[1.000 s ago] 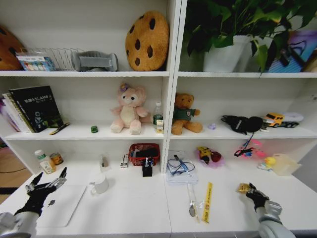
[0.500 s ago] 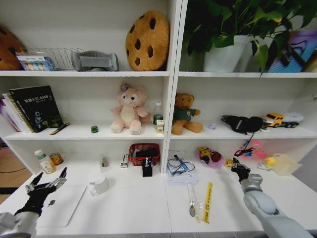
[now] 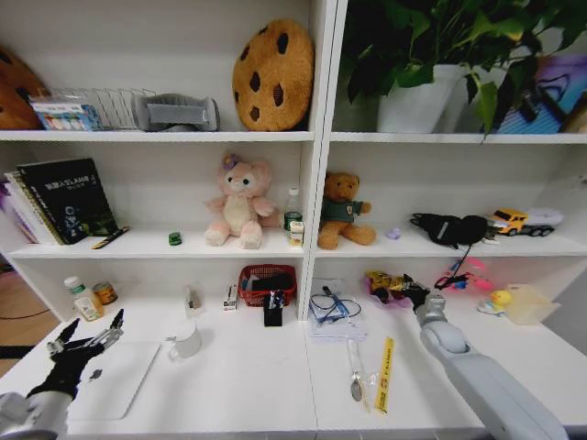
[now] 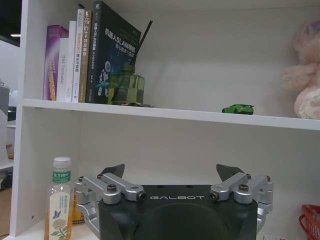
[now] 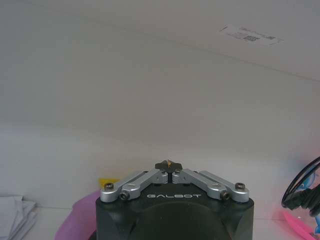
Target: Organize the objects on the table.
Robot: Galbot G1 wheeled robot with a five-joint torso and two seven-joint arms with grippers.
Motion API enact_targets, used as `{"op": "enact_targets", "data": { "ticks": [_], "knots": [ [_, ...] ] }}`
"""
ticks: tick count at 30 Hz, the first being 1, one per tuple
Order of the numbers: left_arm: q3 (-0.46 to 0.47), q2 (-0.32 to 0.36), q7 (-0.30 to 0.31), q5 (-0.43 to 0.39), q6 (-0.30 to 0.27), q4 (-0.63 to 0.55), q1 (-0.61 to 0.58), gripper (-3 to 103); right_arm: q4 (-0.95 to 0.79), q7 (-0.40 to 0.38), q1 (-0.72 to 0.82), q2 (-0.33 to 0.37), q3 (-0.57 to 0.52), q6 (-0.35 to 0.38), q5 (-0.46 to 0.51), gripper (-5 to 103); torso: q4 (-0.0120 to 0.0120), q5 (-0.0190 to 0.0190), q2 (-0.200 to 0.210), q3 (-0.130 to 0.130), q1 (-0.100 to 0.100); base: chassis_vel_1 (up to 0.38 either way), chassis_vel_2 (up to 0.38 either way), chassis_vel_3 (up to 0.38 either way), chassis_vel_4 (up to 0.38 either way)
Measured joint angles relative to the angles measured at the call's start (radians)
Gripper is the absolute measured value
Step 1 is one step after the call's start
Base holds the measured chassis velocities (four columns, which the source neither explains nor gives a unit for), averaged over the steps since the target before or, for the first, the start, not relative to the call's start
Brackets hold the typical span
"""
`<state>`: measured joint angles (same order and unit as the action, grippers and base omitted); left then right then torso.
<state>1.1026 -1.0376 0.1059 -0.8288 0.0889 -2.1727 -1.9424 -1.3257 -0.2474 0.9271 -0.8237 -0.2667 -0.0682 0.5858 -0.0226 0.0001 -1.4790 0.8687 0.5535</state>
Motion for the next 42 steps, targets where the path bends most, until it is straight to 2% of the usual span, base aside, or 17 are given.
{"op": "enact_targets", "data": {
  "ticks": [1, 3, 4, 7, 9, 11, 12, 18, 21, 23, 24, 25, 27, 28, 32, 37, 42],
  "knots": [
    [0.000, 0.000, 0.000, 0.000, 0.000, 0.000, 0.000, 100, 0.000, 0.000, 0.000, 0.000, 0.000, 0.000, 0.000, -3, 0.0000, 0.0000, 0.000, 0.000, 0.000, 0.000, 0.000, 0.000, 0.000],
    [0.000, 0.000, 0.000, 0.000, 0.000, 0.000, 0.000, 100, 0.013, -0.015, -0.002, -0.007, 0.005, -0.007, -0.020, 8, -0.0002, -0.0003, 0.000, 0.000, 0.000, 0.000, 0.000, 0.000, 0.000],
    [0.000, 0.000, 0.000, 0.000, 0.000, 0.000, 0.000, 100, 0.013, -0.015, -0.002, -0.007, 0.005, -0.007, -0.020, 8, -0.0002, -0.0003, 0.000, 0.000, 0.000, 0.000, 0.000, 0.000, 0.000],
    [0.000, 0.000, 0.000, 0.000, 0.000, 0.000, 0.000, 100, 0.015, -0.022, 0.009, -0.006, -0.006, -0.013, -0.022, 24, -0.0002, -0.0001, 0.000, 0.000, 0.000, 0.000, 0.000, 0.000, 0.000],
    [0.000, 0.000, 0.000, 0.000, 0.000, 0.000, 0.000, 100, 0.007, -0.023, 0.017, -0.003, -0.014, -0.013, -0.021, 24, -0.0002, -0.0001, 0.000, 0.000, 0.000, 0.000, 0.000, 0.000, 0.000],
    [0.000, 0.000, 0.000, 0.000, 0.000, 0.000, 0.000, 100, -0.023, -0.023, 0.042, 0.006, -0.038, -0.013, -0.019, 35, -0.0002, -0.0002, 0.000, 0.000, 0.000, 0.000, 0.000, 0.000, 0.000],
    [0.000, 0.000, 0.000, 0.000, 0.000, 0.000, 0.000, 100, -0.023, -0.023, 0.042, 0.006, -0.038, -0.013, -0.019, 35, -0.0002, -0.0002, 0.000, 0.000, 0.000, 0.000, 0.000, 0.000, 0.000],
    [0.000, 0.000, 0.000, 0.000, 0.000, 0.000, 0.000, 100, -0.195, -0.023, 0.189, 0.036, -0.122, -0.012, -0.005, 62, -0.0002, -0.0003, 0.000, 0.000, 0.000, 0.000, 0.000, 0.000, 0.000],
    [0.000, 0.000, 0.000, 0.000, 0.000, 0.000, 0.000, 100, -0.251, -0.023, 0.234, 0.039, -0.138, -0.013, -0.005, 68, -0.0004, -0.0003, 0.000, 0.000, 0.000, 0.000, 0.000, 0.000, 0.000],
    [0.000, 0.000, 0.000, 0.000, 0.000, 0.000, 0.000, 100, -0.324, -0.019, 0.293, 0.041, -0.155, -0.022, -0.021, 79, 0.0000, -0.0002, 0.000, 0.000, 0.000, 0.000, 0.000, 0.000, 0.000],
    [0.000, 0.000, 0.000, 0.000, 0.000, 0.000, 0.000, 100, -0.324, -0.019, 0.293, 0.041, -0.155, -0.022, -0.021, 79, 0.0000, -0.0002, 0.000, 0.000, 0.000, 0.000, 0.000, 0.000, 0.000],
    [0.000, 0.000, 0.000, 0.000, 0.000, 0.000, 0.000, 100, -0.340, -0.018, 0.310, 0.041, -0.163, -0.026, -0.026, 84, 0.0002, -0.0002, 0.000, 0.000, 0.000, 0.000, 0.000, 0.000, 0.000],
    [0.000, 0.000, 0.000, 0.000, 0.000, 0.000, 0.000, 100, -0.376, -0.014, 0.352, 0.041, -0.186, -0.036, -0.035, 84, 0.0002, -0.0001, 0.000, 0.000, 0.000, 0.000, 0.000, 0.000, 0.000],
    [0.000, 0.000, 0.000, 0.000, 0.000, 0.000, 0.000, 100, -0.471, -0.008, 0.462, 0.037, -0.263, -0.048, -0.041, 98, -0.0002, -0.0002, 0.000, 0.000, 0.000, 0.000, 0.000, 0.000, 0.000],
    [0.000, 0.000, 0.000, 0.000, 0.000, 0.000, 0.000, 100, -0.548, -0.007, 0.560, 0.022, -0.351, -0.058, -0.039, 99, -0.0003, -0.0005, 0.000, 0.000, 0.000, 0.000, 0.000, 0.000, 0.000],
    [0.000, 0.000, 0.000, 0.000, 0.000, 0.000, 0.000, 100, -0.651, 0.009, 0.755, -0.023, -0.494, -0.114, -0.053, 100, -0.0004, -0.0001, 0.000, 0.000, 0.000, 0.000, 0.000, 0.000, 0.000],
    [0.000, 0.000, 0.000, 0.000, 0.000, 0.000, 0.000, 100, -0.701, 0.019, 0.850, -0.062, -0.572, -0.148, -0.059, 100, -0.0002, -0.0001, 0.000, 0.000, 0.000, 0.000, 0.000, 0.000, 0.000]
  ]
}}
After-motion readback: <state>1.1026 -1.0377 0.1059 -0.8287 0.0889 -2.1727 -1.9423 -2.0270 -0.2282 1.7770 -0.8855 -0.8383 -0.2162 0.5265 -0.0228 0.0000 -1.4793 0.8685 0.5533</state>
